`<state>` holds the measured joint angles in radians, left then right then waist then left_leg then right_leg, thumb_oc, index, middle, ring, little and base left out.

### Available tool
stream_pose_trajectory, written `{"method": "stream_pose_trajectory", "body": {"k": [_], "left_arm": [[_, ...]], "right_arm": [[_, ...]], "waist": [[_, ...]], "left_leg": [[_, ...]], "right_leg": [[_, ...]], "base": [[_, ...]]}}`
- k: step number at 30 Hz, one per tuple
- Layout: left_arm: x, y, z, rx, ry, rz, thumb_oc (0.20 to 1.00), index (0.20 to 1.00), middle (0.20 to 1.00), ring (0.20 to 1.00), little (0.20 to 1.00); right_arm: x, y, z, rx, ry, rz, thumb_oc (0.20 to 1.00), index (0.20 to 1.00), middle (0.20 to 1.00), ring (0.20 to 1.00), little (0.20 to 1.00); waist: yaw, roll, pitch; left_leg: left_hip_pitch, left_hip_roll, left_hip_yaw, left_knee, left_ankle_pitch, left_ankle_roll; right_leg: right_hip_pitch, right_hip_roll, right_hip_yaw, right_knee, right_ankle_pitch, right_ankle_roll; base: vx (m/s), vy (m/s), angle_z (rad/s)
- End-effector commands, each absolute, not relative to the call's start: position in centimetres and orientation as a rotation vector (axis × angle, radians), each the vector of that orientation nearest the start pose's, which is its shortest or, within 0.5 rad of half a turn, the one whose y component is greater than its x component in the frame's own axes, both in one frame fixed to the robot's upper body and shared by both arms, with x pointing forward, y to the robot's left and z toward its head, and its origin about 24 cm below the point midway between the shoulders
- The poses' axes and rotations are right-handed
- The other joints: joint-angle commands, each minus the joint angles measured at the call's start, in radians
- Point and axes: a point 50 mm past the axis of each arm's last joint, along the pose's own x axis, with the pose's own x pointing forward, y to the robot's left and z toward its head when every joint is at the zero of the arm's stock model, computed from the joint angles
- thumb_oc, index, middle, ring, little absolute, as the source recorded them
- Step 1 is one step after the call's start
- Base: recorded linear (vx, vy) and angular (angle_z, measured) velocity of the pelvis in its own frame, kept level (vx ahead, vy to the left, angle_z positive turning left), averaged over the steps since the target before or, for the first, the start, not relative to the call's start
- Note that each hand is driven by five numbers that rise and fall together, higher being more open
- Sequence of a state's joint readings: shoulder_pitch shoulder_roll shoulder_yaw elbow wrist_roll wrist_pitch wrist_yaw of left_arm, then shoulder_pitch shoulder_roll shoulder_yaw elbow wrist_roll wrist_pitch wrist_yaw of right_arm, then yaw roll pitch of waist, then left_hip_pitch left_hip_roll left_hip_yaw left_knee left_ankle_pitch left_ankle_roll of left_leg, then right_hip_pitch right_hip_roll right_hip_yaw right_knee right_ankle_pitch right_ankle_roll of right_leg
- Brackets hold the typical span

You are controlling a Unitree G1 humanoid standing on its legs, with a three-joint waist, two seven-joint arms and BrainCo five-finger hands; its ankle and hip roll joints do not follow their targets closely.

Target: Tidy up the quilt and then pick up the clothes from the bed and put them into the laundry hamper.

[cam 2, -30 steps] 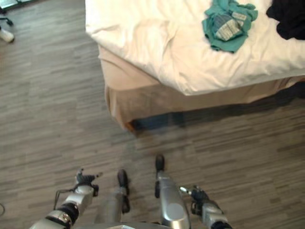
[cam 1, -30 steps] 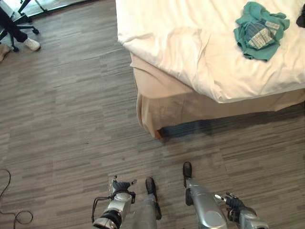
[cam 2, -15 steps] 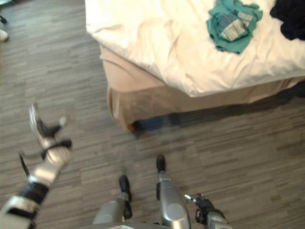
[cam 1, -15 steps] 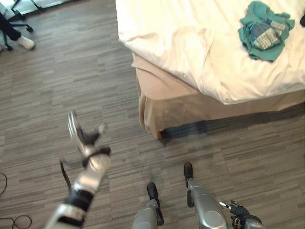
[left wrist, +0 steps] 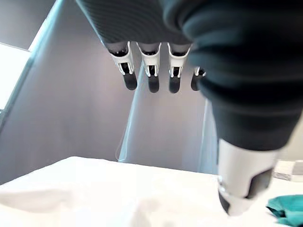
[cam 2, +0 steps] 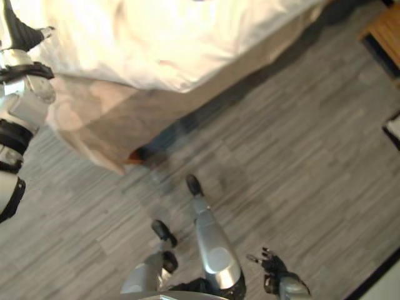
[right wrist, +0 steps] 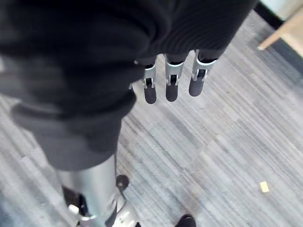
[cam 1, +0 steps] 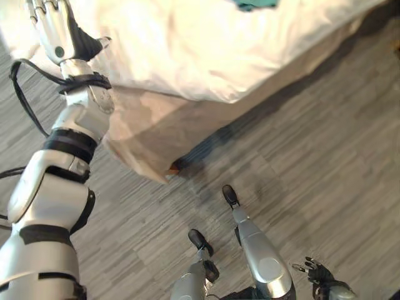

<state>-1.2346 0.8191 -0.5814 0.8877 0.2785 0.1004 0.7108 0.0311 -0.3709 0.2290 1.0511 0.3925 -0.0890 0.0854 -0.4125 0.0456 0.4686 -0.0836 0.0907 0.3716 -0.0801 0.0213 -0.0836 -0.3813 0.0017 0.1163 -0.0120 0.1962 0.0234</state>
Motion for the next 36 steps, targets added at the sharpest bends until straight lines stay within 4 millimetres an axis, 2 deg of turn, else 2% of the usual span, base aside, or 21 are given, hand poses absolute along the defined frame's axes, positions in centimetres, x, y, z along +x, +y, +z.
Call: {"method": "stream_pose_trajectory", "body": {"k": [1, 2, 4, 9, 10, 11, 12, 16, 22, 23, 24, 25, 26, 27, 29, 30, 32, 33, 34, 35, 36], "left_arm": [[36.7, 29.1, 31.3, 1.214, -0.587, 0.937, 1.0, 1.0, 1.0, 1.0, 1.0], [36.5, 29.8, 32.7, 1.264, -0.56, 1.087, 1.0, 1.0, 1.0, 1.0, 1.0], [36.8, 30.8, 32.2, 1.202, -0.398, 1.113, 1.0, 1.0, 1.0, 1.0, 1.0], [37.0, 33.2, 27.5, 1.075, 0.096, 1.088, 1.0, 1.0, 1.0, 1.0, 1.0], [37.0, 33.7, 26.0, 1.078, 0.166, 1.048, 0.576, 0.576, 0.576, 0.576, 0.576], [37.2, 33.6, 25.6, 1.112, 0.176, 1.008, 0.442, 0.442, 0.442, 0.442, 0.442], [37.4, 33.4, 25.6, 1.142, 0.163, 0.985, 0.2, 0.2, 0.2, 0.2, 0.2], [38.4, 31.4, 26.5, 1.174, 0.056, 0.957, 0.2, 0.2, 0.2, 0.2, 0.2], [38.7, 28.9, 29.1, 1.08, -0.23, 0.987, 0.2, 0.2, 0.2, 0.2, 0.2], [38.6, 28.0, 30.5, 1.017, -0.378, 0.999, 0.2, 0.2, 0.2, 0.2, 0.2], [38.5, 27.8, 30.8, 1.002, -0.416, 1.004, 0.2, 0.2, 0.2, 0.2, 0.2], [38.0, 26.9, 31.9, 0.895, -0.578, 1.023, 0.2, 0.2, 0.2, 0.2, 0.2], [37.4, 26.2, 32.3, 0.801, -0.727, 1.04, 0.2, 0.2, 0.2, 0.2, 0.2], [37.1, 26.0, 32.3, 0.772, -0.774, 1.045, 0.2, 0.2, 0.2, 0.2, 0.2], [35.7, 26.0, 30.0, 0.664, -0.921, 1.049, 0.2, 0.2, 0.2, 0.2, 0.2], [35.6, 26.0, 29.5, 0.655, -0.929, 1.052, 0.2, 0.2, 0.2, 0.2, 0.2], [34.6, 26.3, 26.9, 0.608, -0.967, 1.047, 0.2, 0.2, 0.2, 0.2, 0.2], [33.7, 25.9, 24.1, 0.647, -0.989, 0.991, 0.2, 0.2, 0.2, 0.2, 0.2], [33.3, 25.5, 22.6, 0.663, -0.979, 0.96, 0.2, 0.2, 0.2, 0.2, 0.2], [33.3, 25.5, 22.6, 0.663, -0.978, 0.96, 0.2, 0.2, 0.2, 0.2, 0.2], [33.0, 25.0, 20.6, 0.684, -0.95, 0.908, 0.2, 0.2, 0.2, 0.2, 0.2]], "right_arm": [[9.6, -26.8, -14.1, -0.095, 1.045, -0.115, 1.0, 1.0, 1.0, 1.0, 1.0], [9.2, -26.4, -14.3, -0.051, 1.043, -0.092, 1.0, 1.0, 1.0, 1.0, 1.0], [9.4, -26.1, -14.4, -0.027, 1.031, -0.095, 1.0, 1.0, 1.0, 1.0, 1.0], [10.7, -25.8, -14.0, -0.033, 0.979, -0.089, 1.0, 1.0, 1.0, 1.0, 1.0], [11.4, -25.9, -13.7, -0.029, 0.953, -0.093, 1.0, 1.0, 1.0, 1.0, 1.0], [11.9, -26.0, -13.4, -0.018, 0.935, -0.098, 1.0, 1.0, 1.0, 1.0, 1.0], [12.2, -26.1, -13.2, -0.008, 0.918, -0.101, 1.0, 1.0, 1.0, 1.0, 1.0], [14.0, -25.8, -12.1, -0.045, 0.855, -0.051, 1.0, 1.0, 1.0, 1.0, 1.0], [13.6, -25.1, -12.7, -0.074, 0.869, -0.037, 1.0, 1.0, 1.0, 1.0, 1.0], [13.2, -24.9, -13.0, -0.079, 0.879, -0.039, 1.0, 1.0, 1.0, 1.0, 1.0], [13.1, -24.8, -13.0, -0.08, 0.881, -0.039, 1.0, 1.0, 1.0, 1.0, 1.0], [12.7, -24.5, -13.3, -0.09, 0.895, -0.037, 1.0, 1.0, 1.0, 1.0, 1.0], [12.2, -24.1, -13.7, -0.089, 0.916, -0.04, 1.0, 1.0, 1.0, 1.0, 1.0], [12.1, -23.9, -13.8, -0.09, 0.925, -0.041, 1.0, 1.0, 1.0, 1.0, 1.0], [11.1, -23.4, -14.3, -0.086, 0.97, -0.058, 1.0, 1.0, 1.0, 1.0, 1.0], [10.9, -23.3, -14.4, -0.087, 0.975, -0.06, 1.0, 1.0, 1.0, 1.0, 1.0], [10.3, -23.1, -14.6, -0.083, 0.997, -0.081, 1.0, 1.0, 1.0, 1.0, 1.0], [9.9, -22.9, -14.8, -0.09, 1.012, -0.084, 1.0, 1.0, 1.0, 1.0, 1.0], [9.8, -22.8, -14.9, -0.095, 1.014, -0.084, 1.0, 1.0, 1.0, 1.0, 1.0], [9.8, -22.8, -14.9, -0.096, 1.015, -0.084, 1.0, 1.0, 1.0, 1.0, 1.0], [9.9, -22.6, -14.9, -0.105, 1.015, -0.083, 1.0, 1.0, 1.0, 1.0, 1.0]], "waist": [[0.033, -0.028, -0.056], [-0.007, -0.041, -0.044], [-0.014, -0.048, -0.04], [-0.022, -0.047, -0.019], [-0.029, -0.048, -0.008], [-0.035, -0.048, -0.002], [-0.039, -0.049, 0.003], [-0.054, -0.046, 0.025], [-0.04, -0.04, 0.037], [-0.031, -0.044, 0.031], [-0.028, -0.045, 0.03], [-0.016, -0.047, 0.021], [0.001, -0.05, 0.01], [0.01, -0.05, 0.006], [0.054, -0.05, -0.011], [0.059, -0.049, -0.014], [0.092, -0.049, -0.027], [0.122, -0.052, -0.04], [0.136, -0.055, -0.045], [0.136, -0.055, -0.045], [0.155, -0.06, -0.051]], "left_leg": [[-0.134, 0.087, -0.046, 0.117, -0.016, -0.004], [-0.183, 0.102, -0.025, 0.134, -0.007, -0.014], [-0.212, 0.109, -0.02, 0.155, -0.01, -0.018], [-0.246, 0.111, -0.022, 0.185, -0.017, -0.021], [-0.259, 0.113, -0.021, 0.197, -0.012, -0.023], [-0.267, 0.113, -0.021, 0.204, -0.01, -0.024], [-0.275, 0.112, -0.022, 0.208, -0.008, -0.024], [-0.307, 0.106, -0.019, 0.219, 0.0, -0.026], [-0.309, 0.094, -0.031, 0.23, -0.014, -0.02], [-0.3, 0.092, -0.035, 0.229, -0.015, -0.02], [-0.298, 0.091, -0.036, 0.229, -0.016, -0.02], [-0.284, 0.09, -0.042, 0.23, -0.022, -0.019], [-0.27, 0.088, -0.051, 0.232, -0.031, -0.018], [-0.264, 0.088, -0.055, 0.233, -0.034, -0.018], [-0.249, 0.093, -0.069, 0.236, -0.019, -0.01], [-0.245, 0.093, -0.073, 0.236, -0.019, -0.009], [-0.226, 0.091, -0.092, 0.242, -0.03, -0.005], [-0.207, 0.088, -0.112, 0.246, -0.04, -0.001], [-0.199, 0.085, -0.122, 0.247, -0.044, 0.001], [-0.198, 0.085, -0.122, 0.247, -0.044, 0.001], [-0.19, 0.081, -0.131, 0.25, -0.051, 0.005]], "right_leg": [[-0.035, -0.08, -0.017, 0.162, -0.182, 0.108], [-0.08, -0.072, -0.006, 0.184, -0.184, 0.099], [-0.105, -0.068, -0.006, 0.191, -0.183, 0.096], [-0.129, -0.064, -0.004, 0.204, -0.185, 0.089], [-0.134, -0.065, -0.001, 0.209, -0.184, 0.087], [-0.139, -0.064, 0.001, 0.212, -0.183, 0.085], [-0.144, -0.064, 0.004, 0.214, -0.182, 0.083], [-0.169, -0.059, 0.012, 0.221, -0.179, 0.077], [-0.158, -0.052, 0.013, 0.225, -0.191, 0.071], [-0.143, -0.055, 0.005, 0.223, -0.195, 0.069], [-0.14, -0.056, 0.004, 0.223, -0.196, 0.069], [-0.122, -0.06, -0.003, 0.222, -0.203, 0.068], [-0.101, -0.066, -0.011, 0.219, -0.21, 0.068], [-0.093, -0.068, -0.015, 0.218, -0.213, 0.068], [-0.059, -0.077, -0.039, 0.203, -0.196, 0.058], [-0.052, -0.078, -0.042, 0.2, -0.196, 0.058], [-0.013, -0.089, -0.06, 0.19, -0.203, 0.056], [0.025, -0.097, -0.074, 0.178, -0.208, 0.055], [0.04, -0.1, -0.08, 0.174, -0.209, 0.055], [0.041, -0.1, -0.08, 0.174, -0.209, 0.055], [0.057, -0.105, -0.086, 0.169, -0.212, 0.057]], "base": [[0.06, -0.149, -0.22], [0.05, -0.189, 0.05], [0.01, -0.112, 0.08], [-0.01, 0.013, -0.21], [0.0, 0.041, 0.03], [0.0, 0.048, 0.02], [0.0, 0.034, -0.02], [-0.02, 0.051, 0.02], [-0.02, 0.049, 0.04], [0.0, 0.0, 0.0], [-0.02, 0.001, 0.08], [-0.02, 0.016, 0.13], [-0.02, 0.031, 0.13], [-0.01, 0.05, 0.09], [-0.08, 0.012, 0.17], [-0.09, -0.002, 0.24], [-0.01, 0.044, 0.29], [-0.01, 0.065, 0.37], [-0.01, 0.057, 0.43], [-0.01, 0.058, 0.52], [-0.01, 0.052, 0.51]]}}
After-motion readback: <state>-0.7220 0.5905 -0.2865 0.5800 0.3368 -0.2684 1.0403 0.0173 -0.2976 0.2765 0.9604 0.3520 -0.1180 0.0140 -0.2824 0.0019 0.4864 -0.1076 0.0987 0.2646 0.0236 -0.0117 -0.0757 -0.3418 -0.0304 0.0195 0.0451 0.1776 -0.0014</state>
